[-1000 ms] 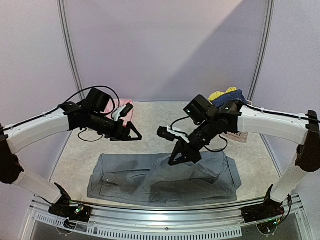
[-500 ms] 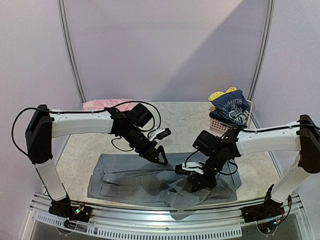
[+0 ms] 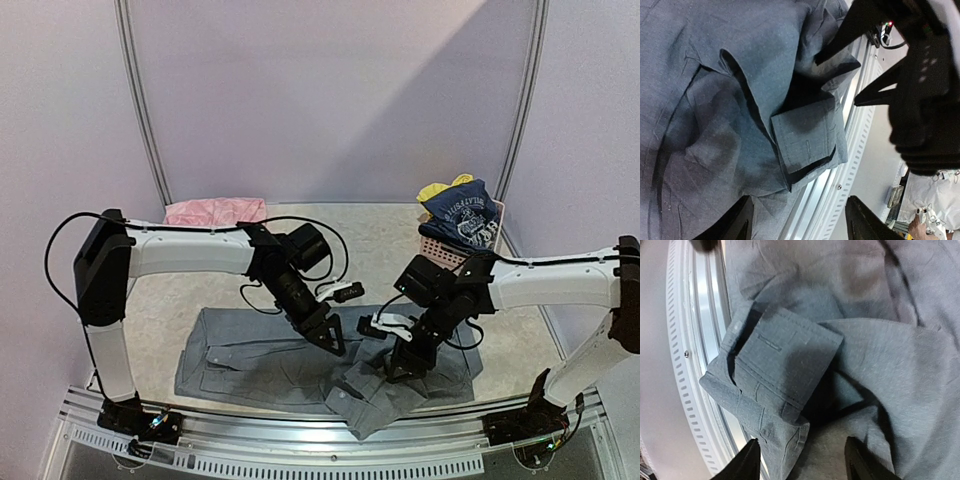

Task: Fold and stack the mixed laundry pile
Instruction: Fold the 1/3-folded shirt at the center of the board.

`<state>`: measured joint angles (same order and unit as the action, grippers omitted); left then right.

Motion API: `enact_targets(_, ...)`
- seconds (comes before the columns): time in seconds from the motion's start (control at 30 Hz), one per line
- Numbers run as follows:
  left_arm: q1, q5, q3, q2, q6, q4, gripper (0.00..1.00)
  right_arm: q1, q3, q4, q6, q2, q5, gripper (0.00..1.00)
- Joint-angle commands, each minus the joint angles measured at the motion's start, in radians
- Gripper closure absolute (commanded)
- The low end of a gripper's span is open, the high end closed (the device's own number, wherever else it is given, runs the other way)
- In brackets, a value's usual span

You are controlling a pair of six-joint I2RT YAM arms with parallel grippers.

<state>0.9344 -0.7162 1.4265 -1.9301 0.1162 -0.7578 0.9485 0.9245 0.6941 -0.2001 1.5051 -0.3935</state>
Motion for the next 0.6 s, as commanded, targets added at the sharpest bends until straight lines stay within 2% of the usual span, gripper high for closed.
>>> enact_targets(0.0,0.033,-0.025,-0.006,-0.020,0.015,-0.010,0.38,-0.001,0.043,0.038,0.086,-0.072,0.053,0.35)
enact_targets(0.07,0.051,-0.021,-0.022,-0.019,0.036,0.013,0.38,-0.001,0.033,0.027,0.109,-0.121,0.059,0.27)
enact_targets(0.2,0.096,0.037,-0.025,-0.026,0.063,0.041,0.41,-0.001,0.008,-0.003,0.170,-0.262,0.096,0.24)
enact_targets(0.33,0.131,0.072,-0.023,-0.045,0.099,0.055,0.43,-0.002,-0.030,-0.076,0.235,-0.370,0.241,0.19)
enact_targets(0.43,0.155,0.111,-0.036,-0.062,0.128,0.065,0.43,-0.001,-0.047,-0.118,0.266,-0.421,0.355,0.16)
enact_targets(0.57,0.184,0.170,-0.035,-0.102,0.169,0.081,0.43,-0.002,-0.042,-0.148,0.284,-0.421,0.415,0.16)
